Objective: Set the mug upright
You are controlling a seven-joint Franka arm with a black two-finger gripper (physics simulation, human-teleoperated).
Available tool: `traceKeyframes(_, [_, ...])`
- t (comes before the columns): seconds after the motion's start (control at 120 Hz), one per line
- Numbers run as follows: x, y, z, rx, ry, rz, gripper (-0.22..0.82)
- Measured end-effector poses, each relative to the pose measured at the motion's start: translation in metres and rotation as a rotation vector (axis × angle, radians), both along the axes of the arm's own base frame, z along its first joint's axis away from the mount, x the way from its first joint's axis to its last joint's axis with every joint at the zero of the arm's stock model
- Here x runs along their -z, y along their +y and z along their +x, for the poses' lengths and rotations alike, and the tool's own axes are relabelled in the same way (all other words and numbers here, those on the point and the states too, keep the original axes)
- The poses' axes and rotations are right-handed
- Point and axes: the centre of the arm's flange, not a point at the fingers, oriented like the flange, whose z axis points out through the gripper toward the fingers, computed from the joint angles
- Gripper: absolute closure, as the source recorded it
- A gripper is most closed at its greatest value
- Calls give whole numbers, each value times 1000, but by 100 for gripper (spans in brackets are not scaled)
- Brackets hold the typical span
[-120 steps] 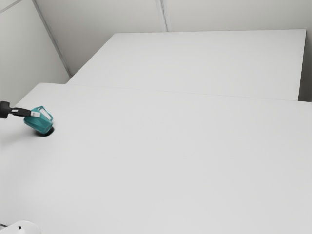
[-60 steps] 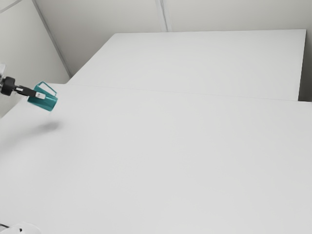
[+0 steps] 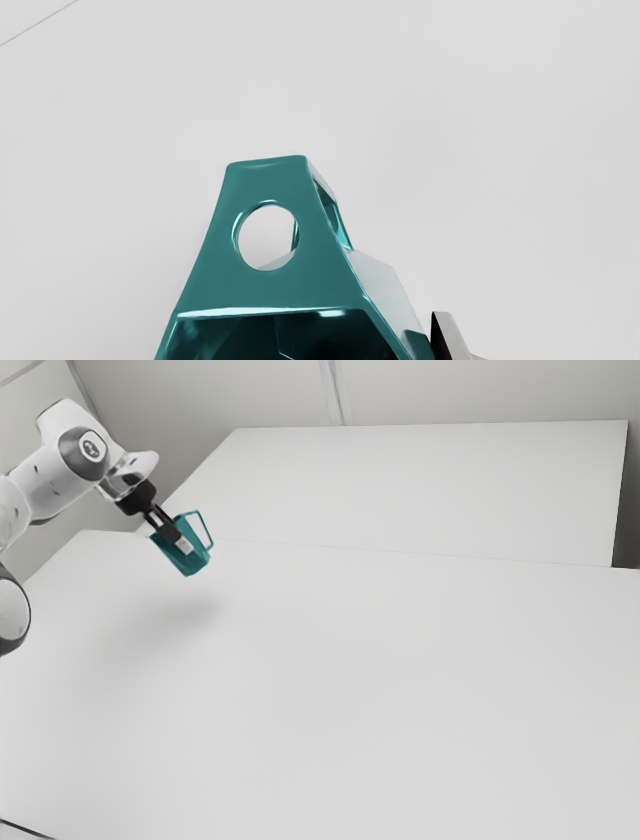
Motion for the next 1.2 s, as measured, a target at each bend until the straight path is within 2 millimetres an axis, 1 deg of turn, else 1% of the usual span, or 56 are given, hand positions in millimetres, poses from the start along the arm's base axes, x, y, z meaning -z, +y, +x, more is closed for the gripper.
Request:
traceKeyframes(0.075, [3,-35,4,12,14,50,78])
traceKeyframes(0.192, [19,-87,7,28,39,99,78])
traceKeyframes(0.267, [28,-112,7,28,48,117,77])
traceKeyframes(0.383, [44,-144,7,28,49,138,77])
traceKeyframes(0.5, [57,-185,9,58,31,211,77])
traceKeyframes(0.542, [62,-196,9,65,23,240,77])
traceKeyframes(0.633, [78,-208,7,57,14,285,77])
traceKeyframes(0.767, [88,-223,8,36,-11,324,77])
traceKeyframes(0.833, [92,-225,9,18,-19,337,77])
traceKeyframes(0.983, [111,-227,13,-26,-12,355,77])
traceKeyframes(1.2, [129,-231,16,-78,-1,358,77])
